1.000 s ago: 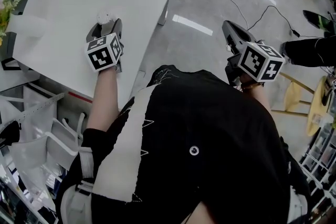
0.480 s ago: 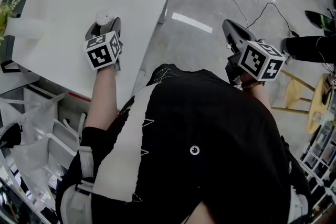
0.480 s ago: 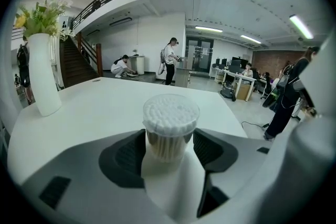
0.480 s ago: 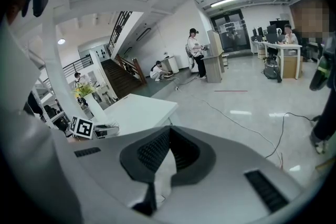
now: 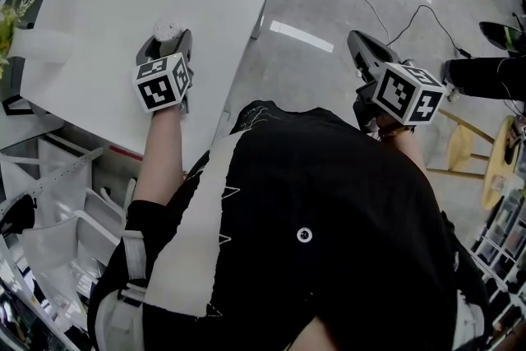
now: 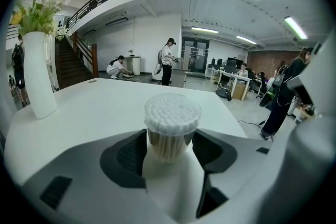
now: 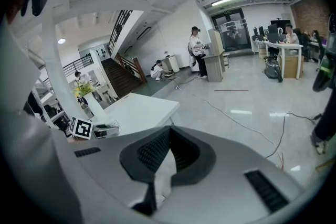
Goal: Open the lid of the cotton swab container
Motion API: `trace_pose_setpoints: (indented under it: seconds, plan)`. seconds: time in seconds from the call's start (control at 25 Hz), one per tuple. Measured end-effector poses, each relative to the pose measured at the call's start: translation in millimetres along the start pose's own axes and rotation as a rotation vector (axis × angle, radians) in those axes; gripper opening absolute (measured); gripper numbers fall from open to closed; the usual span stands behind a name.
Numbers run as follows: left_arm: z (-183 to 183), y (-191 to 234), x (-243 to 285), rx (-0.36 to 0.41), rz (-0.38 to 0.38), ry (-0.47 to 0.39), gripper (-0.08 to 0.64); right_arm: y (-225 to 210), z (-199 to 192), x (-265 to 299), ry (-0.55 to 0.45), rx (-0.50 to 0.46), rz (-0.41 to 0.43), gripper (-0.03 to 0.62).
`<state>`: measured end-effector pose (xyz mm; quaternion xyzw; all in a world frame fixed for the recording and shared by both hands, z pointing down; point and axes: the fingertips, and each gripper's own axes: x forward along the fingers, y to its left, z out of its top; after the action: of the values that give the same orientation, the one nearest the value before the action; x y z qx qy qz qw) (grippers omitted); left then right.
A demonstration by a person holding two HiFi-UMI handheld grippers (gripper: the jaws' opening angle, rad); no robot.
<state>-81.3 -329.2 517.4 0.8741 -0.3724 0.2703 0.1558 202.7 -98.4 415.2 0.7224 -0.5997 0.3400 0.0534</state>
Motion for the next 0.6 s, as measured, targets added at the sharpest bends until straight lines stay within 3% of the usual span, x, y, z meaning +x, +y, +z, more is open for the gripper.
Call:
trace_pose_setpoints:
  seconds: [0.6]
  plan:
    - [7.1,-9.9,-7.1,0.019,-0.064,-0.043,0.273,9.4,2.5,6.7,-0.005,-0.005,0.031,0.003]
